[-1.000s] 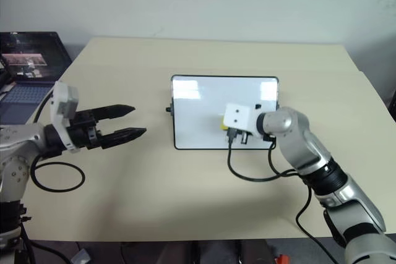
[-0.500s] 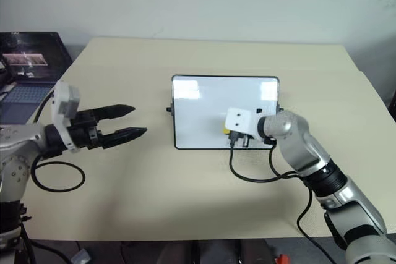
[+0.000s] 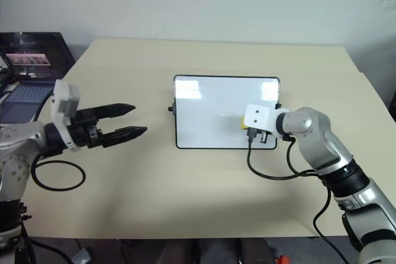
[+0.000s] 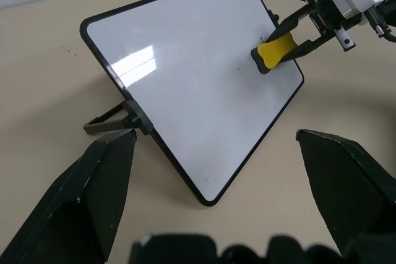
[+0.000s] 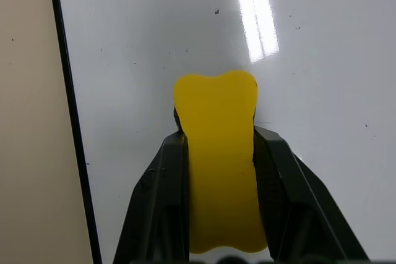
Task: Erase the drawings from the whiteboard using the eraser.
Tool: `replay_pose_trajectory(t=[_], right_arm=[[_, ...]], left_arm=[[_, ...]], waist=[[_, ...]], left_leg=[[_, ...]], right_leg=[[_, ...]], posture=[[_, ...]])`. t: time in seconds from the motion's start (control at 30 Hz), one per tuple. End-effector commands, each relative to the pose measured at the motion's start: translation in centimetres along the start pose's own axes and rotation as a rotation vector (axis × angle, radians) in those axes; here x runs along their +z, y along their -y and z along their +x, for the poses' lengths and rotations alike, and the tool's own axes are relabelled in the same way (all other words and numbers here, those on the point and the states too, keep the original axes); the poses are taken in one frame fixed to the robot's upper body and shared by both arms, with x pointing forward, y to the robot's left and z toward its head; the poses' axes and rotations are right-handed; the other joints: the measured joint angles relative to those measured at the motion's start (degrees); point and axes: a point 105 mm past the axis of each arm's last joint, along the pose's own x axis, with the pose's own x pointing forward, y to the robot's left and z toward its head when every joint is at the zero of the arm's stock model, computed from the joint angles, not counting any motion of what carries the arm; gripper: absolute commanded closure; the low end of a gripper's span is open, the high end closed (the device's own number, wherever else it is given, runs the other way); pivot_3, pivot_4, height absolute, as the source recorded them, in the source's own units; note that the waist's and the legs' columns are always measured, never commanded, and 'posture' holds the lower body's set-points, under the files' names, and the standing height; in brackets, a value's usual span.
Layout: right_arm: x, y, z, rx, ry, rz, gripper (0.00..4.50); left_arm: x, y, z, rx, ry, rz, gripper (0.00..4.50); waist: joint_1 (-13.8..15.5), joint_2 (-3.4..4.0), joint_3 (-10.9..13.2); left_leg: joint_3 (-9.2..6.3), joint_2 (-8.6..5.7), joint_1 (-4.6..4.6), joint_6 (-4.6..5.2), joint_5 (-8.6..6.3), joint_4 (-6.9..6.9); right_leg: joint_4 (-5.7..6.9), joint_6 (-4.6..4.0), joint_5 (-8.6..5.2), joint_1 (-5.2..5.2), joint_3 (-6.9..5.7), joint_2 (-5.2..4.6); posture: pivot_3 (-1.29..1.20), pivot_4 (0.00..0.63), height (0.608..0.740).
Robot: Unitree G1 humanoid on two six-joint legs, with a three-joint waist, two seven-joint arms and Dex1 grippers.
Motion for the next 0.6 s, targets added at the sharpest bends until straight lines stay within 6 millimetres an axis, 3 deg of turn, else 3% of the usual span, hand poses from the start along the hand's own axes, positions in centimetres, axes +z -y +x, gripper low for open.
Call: replay_pose_trajectory(t=[0.03,0.33,0.6], right_arm=[[0.0,1.4,-0.2,-0.054,-0.02,-0.001,3.43],[5.1,1.1,1.6,-0.033,0.114,-0.038,3.43],[6.9,1.0,2.1,-0.022,0.162,-0.051,3.43]], left_arm=[[1.2,0.2,-0.1,-0.013,0.027,0.044,0.0],[1.1,0.1,-0.1,-0.009,0.028,0.046,0.0],[1.1,0.0,-0.1,-0.006,0.031,0.048,0.0]], waist=[[0.0,0.0,0.0],[-0.4,0.02,0.0],[0.0,0.02,0.0]], left_leg=[[0.0,0.0,0.0,0.0,0.0,0.0],[0.01,0.06,-0.01,0.0,0.0,-0.09],[-0.13,-0.04,-0.23,-0.02,-0.01,-0.07]], right_leg=[[0.0,0.0,0.0,0.0,0.0,0.0],[0.03,-0.23,0.13,-0.09,0.01,0.04],[-0.05,-0.25,0.14,-0.14,-0.1,-0.02]], posture=[[0.0,0.15,0.74],[0.0,0.15,0.74],[0.0,0.15,0.74]])
